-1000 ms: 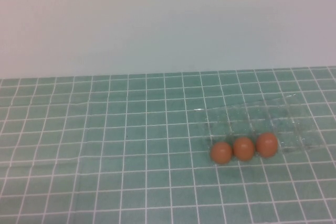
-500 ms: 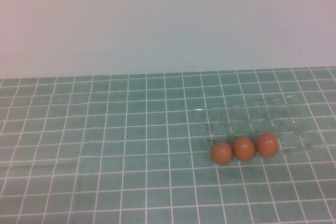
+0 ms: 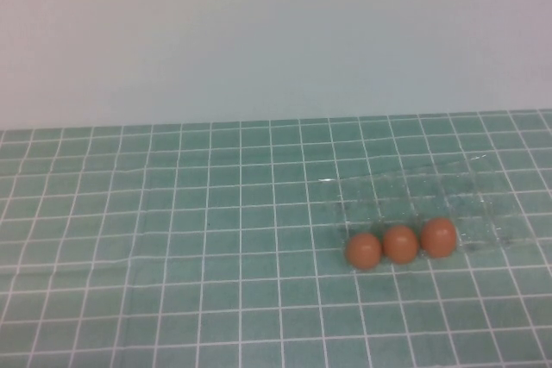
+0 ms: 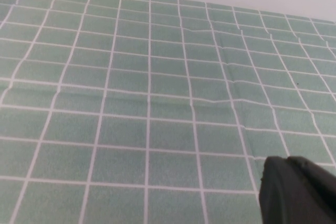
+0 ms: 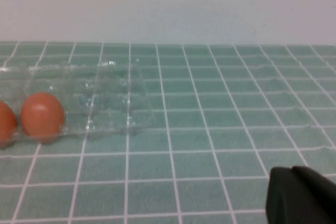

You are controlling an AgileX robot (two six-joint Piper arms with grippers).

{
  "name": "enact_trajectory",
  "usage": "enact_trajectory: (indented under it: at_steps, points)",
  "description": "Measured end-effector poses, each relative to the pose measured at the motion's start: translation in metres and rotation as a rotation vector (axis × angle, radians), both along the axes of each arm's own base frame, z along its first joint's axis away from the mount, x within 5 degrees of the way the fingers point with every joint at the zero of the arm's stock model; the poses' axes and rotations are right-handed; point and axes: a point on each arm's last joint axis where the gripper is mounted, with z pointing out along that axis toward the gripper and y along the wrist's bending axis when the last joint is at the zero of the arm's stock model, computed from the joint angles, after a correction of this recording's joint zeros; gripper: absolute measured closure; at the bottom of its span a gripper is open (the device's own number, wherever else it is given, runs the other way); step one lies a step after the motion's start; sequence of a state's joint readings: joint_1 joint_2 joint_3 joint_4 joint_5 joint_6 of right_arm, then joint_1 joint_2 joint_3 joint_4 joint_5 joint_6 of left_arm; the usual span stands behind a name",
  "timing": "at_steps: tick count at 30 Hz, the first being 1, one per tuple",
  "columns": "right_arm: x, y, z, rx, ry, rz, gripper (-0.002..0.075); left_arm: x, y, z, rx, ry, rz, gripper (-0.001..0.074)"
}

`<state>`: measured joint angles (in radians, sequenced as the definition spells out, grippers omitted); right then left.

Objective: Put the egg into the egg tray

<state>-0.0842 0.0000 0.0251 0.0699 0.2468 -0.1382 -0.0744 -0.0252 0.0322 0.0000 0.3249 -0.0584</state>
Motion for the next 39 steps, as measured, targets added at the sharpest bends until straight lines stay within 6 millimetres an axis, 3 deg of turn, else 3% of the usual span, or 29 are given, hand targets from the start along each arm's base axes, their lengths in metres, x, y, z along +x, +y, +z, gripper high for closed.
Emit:
enact_trajectory:
  at_steps: [6, 39]
  points:
    - [-0.0035, 0.0015, -0.0096, 0.016, 0.107, 0.013, 0.0720, 0.0000, 0.0000, 0.0002, 0.000, -0.002, 0.000, 0.0736]
    - [-0.0037, 0.0017, -0.0099, 0.019, 0.110, 0.015, 0.0722, 0.0000, 0.0000, 0.0002, 0.000, -0.002, 0.000, 0.0736]
